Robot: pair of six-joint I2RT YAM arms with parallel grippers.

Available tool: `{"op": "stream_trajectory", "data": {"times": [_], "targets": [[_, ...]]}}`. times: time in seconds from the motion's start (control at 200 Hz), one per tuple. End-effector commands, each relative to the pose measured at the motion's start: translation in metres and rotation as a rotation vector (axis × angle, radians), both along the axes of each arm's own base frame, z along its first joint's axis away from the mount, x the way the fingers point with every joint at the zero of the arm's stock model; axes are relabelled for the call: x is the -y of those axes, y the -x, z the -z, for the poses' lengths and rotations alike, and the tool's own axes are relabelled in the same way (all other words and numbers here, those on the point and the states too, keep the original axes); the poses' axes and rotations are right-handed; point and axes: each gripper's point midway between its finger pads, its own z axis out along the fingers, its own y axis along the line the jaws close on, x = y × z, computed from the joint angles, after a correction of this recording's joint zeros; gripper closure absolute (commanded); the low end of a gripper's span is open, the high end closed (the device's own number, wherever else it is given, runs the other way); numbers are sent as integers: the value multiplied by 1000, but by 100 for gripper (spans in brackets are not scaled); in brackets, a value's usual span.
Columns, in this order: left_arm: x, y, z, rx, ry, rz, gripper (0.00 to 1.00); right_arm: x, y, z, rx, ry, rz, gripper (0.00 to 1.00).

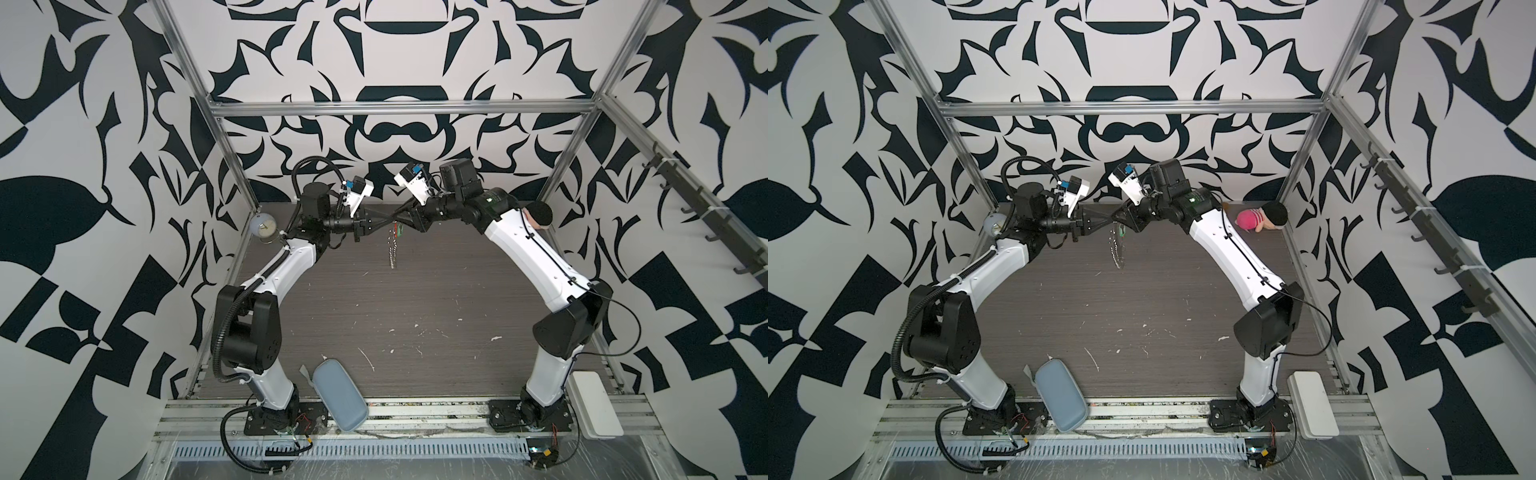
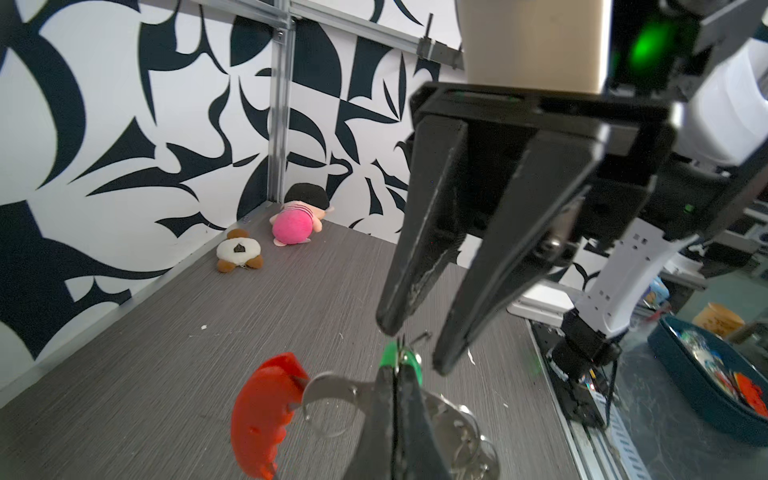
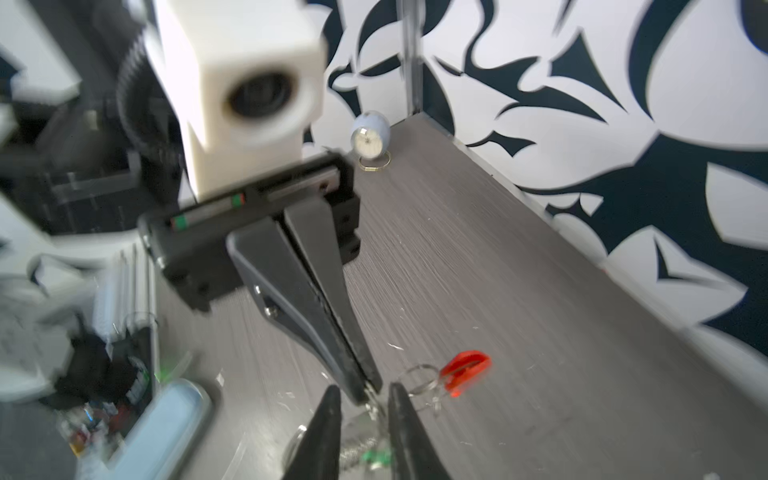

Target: Put the keys on the keyring

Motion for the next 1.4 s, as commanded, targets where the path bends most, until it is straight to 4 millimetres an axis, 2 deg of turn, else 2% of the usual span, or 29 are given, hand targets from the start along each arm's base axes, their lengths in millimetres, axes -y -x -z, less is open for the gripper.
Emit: {"op": "stream_trajectory", "data": {"times": [0.0, 0.11, 0.19, 0.285, 0.39, 0.535, 0.65, 1.015, 1.215, 1.395], "targets": [[-5, -10, -41, 79, 125, -102, 100, 32, -9, -68, 70, -216, 176, 68], [-3, -16, -43, 118, 135, -181, 100, 51, -26, -75, -83, -397, 323, 68], [2, -18, -40, 150, 113, -243, 100, 50, -29, -75, -157, -465, 356, 68], [5, -21, -40, 142, 115, -265, 100, 33, -19, -77, -88, -400, 280, 66], [5, -21, -44, 128, 123, -260, 100, 25, -15, -71, 49, -277, 245, 64], [5, -20, -49, 119, 127, -256, 100, 27, -14, -67, 239, -171, 216, 65], [5, -17, -51, 110, 122, -245, 100, 32, -15, -62, 324, -111, 205, 67], [8, -12, -58, 112, 128, -209, 100, 27, -14, -36, 306, -46, 154, 73], [8, -10, -60, 114, 130, -199, 100, 24, -17, -31, 305, -39, 148, 79], [9, -9, -61, 113, 132, -192, 100, 22, -20, -27, 304, -27, 137, 80]]}}
